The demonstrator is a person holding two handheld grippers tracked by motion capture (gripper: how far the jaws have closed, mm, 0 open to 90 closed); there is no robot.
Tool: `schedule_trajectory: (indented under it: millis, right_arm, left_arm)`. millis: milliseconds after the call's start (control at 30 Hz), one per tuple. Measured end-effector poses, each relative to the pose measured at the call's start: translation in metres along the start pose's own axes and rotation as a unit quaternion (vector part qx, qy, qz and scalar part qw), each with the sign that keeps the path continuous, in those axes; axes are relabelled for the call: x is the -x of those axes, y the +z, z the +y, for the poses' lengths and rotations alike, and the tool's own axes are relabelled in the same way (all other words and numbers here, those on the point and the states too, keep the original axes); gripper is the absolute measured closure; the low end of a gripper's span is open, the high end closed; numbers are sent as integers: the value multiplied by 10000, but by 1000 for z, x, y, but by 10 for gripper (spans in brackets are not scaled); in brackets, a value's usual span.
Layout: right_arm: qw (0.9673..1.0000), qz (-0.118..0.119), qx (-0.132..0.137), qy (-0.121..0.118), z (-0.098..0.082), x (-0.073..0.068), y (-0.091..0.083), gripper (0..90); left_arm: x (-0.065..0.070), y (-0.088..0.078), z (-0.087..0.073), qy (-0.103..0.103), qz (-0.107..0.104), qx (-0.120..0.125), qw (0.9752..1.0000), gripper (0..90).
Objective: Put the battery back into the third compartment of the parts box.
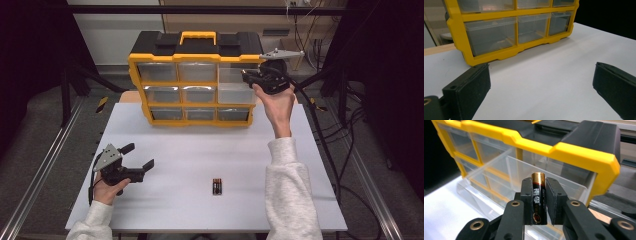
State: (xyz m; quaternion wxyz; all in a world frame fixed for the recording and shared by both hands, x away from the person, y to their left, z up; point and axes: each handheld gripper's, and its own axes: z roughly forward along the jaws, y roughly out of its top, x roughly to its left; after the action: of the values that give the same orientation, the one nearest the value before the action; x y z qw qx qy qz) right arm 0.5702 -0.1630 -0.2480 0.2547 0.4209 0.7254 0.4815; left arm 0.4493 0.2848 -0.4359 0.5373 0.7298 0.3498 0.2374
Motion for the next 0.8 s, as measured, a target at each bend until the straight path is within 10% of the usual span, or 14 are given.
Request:
schedule_trajectory:
  millis: [467, 800]
  right_arm:
    - [9997, -6, 203, 103, 0, 3, -9, 705]
    - [9952, 79, 975, 89, -11, -6, -42, 225]
  left_arm:
    - [0, 0, 0, -1, 9, 8, 10000, 10]
    - [-1, -1, 1, 5, 23, 20, 10000, 10]
